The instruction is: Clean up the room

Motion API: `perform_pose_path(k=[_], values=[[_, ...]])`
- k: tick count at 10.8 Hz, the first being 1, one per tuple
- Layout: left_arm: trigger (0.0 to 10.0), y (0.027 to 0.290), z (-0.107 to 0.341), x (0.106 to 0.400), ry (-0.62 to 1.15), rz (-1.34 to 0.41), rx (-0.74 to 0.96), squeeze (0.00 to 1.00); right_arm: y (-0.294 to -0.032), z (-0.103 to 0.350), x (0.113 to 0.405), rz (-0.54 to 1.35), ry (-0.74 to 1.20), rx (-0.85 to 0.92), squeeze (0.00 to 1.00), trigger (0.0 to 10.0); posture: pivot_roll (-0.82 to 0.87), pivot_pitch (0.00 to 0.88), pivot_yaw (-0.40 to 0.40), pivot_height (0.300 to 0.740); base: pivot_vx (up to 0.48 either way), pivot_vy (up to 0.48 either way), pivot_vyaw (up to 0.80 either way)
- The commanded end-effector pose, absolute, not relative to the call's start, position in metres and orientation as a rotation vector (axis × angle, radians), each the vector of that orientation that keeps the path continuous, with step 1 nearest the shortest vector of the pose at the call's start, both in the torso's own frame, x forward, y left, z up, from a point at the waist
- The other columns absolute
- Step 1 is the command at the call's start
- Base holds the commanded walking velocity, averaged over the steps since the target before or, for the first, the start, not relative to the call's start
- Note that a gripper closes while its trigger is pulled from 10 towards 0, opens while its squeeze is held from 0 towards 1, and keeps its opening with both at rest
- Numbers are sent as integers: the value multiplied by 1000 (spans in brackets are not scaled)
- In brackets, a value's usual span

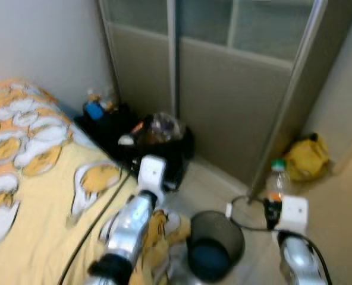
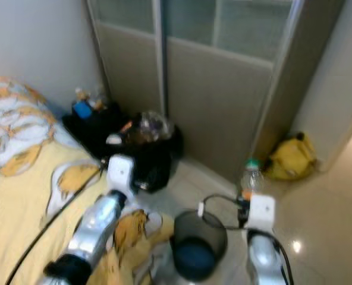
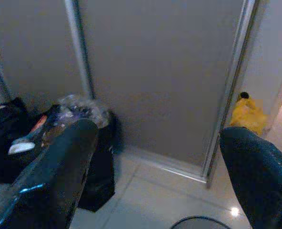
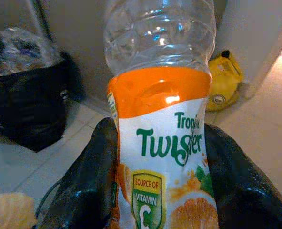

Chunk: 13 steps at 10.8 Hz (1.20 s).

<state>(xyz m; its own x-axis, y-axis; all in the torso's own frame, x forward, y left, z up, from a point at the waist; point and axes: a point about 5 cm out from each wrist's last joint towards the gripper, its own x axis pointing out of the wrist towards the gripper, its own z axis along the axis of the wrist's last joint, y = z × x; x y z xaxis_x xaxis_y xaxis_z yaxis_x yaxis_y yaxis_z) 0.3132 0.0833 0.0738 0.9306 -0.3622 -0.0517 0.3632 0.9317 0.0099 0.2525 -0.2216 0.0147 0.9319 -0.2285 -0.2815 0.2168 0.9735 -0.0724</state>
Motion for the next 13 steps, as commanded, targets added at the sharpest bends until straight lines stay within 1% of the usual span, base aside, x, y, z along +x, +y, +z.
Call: perform_pose_path(k=[1,3,4,5,6,7,8,9,10,11,13], values=[[10000,74,79,313,31,-411,26,0,-231,17,253,-260,291,-45,0,10000,-48,0,45,731,480,0,0],[10000,80,74,309,64,-391,21,0,-231,13,257,-266,325,-23,0,10000,-34,29,58,731,480,0,0],[10000,87,78,308,51,-406,118,0,-223,8,267,-217,377,9,0,10000,4,89,71,731,480,0,0],[10000,89,86,308,68,-524,212,0,-215,4,273,-204,411,30,0,10000,54,159,88,731,0,0,0],[10000,86,97,294,93,-763,297,0,-206,-3,271,-189,442,41,0,10000,124,257,119,731,0,0,0],[10000,81,103,282,102,-949,325,0,-201,-10,270,-191,477,50,0,10000,142,284,131,731,0,0,0],[10000,76,118,271,91,-1074,361,0,-199,-16,270,-207,527,71,0,10000,163,319,142,731,0,0,0],[10000,69,131,264,66,-1129,338,0,-203,-17,274,-259,565,108,0,10000,181,354,147,731,0,0,0],[10000,67,139,257,58,-1154,334,0,-209,-15,277,-294,574,84,0,10000,192,365,146,731,0,0,0],[10000,70,142,251,76,-1161,334,0,-215,-10,282,-318,570,61,1000,10000,201,369,141,731,0,0,0],[10000,75,144,246,111,-1152,336,0,-218,-3,289,-330,551,73,1000,10000,208,362,128,731,0,0,0]])
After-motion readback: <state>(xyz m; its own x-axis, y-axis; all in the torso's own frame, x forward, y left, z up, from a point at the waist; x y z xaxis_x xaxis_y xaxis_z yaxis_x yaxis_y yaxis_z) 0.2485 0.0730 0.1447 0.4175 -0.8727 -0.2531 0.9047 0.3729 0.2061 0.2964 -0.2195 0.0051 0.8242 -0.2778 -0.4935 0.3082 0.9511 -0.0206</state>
